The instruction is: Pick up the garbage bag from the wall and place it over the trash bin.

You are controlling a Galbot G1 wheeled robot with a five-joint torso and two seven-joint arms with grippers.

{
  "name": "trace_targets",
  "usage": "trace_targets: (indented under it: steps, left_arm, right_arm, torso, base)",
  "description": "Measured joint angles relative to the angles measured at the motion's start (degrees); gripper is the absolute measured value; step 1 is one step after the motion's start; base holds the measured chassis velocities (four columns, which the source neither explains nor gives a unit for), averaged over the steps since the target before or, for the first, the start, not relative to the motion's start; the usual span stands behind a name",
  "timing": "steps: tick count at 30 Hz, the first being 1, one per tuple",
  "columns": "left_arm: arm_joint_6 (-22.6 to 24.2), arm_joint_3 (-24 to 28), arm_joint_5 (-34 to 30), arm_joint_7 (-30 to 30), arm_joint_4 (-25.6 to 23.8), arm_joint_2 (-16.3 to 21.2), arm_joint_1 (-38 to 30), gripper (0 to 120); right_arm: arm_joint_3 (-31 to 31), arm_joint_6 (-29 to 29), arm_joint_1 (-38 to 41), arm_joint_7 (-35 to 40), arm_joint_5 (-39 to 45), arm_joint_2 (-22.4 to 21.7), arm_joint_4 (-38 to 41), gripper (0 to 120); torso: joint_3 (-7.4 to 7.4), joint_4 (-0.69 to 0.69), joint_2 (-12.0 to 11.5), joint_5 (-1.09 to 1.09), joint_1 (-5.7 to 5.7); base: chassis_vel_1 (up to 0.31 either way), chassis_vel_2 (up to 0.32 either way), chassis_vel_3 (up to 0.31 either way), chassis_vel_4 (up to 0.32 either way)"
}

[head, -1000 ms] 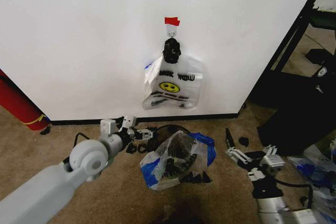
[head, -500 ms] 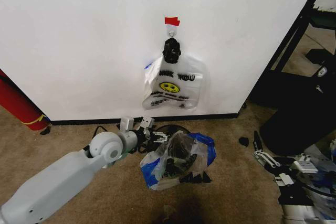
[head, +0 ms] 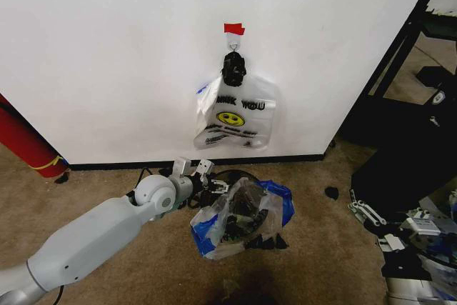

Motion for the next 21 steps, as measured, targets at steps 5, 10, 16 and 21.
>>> trace_targets:
  steps: [5, 10, 16, 21]
  left_arm:
    - [1.2, -0.3, -1.7, -1.4, 0.6, -0.7, -0.9, 51]
    - [1.3, -0.4, -2.4, -1.4, 0.9, -0.5, -0.8, 34]
    - [1.3, -0.7, -2.7, -1.9, 1.4, -0.8, -0.5, 15]
    - [1.3, -0.8, -3.4, -3.1, 1.0, -0.7, -0.3, 3]
  right_arm:
    - [-1.3, -1.3, 0.6, 0.0, -0.7, 0.6, 0.9, 100]
    - [-2.0, -2.2, 1.5, 0.2, -1.0, 0.5, 0.6, 100]
    - [-2.2, -2.8, 2.2, 0.7, -1.0, 0.4, 0.1, 100]
    - [-2.5, -2.9, 2.4, 1.4, -1.0, 0.5, -0.6, 100]
  torso:
    - [0.00, -0.01, 0.0, 0.00, 0.00]
    - [0.00, 0.00, 0.0, 0.00, 0.00]
    - [0.00, 0.00, 0.0, 0.00, 0.00]
    - [0.00, -0.01, 0.0, -0.01, 0.00]
  base:
    - [0.000, 0.000, 0.000, 0.000]
    - [0.000, 0.000, 0.000, 0.000]
    - [0.000, 0.000, 0.000, 0.000]
    - [0.000, 0.000, 0.000, 0.000]
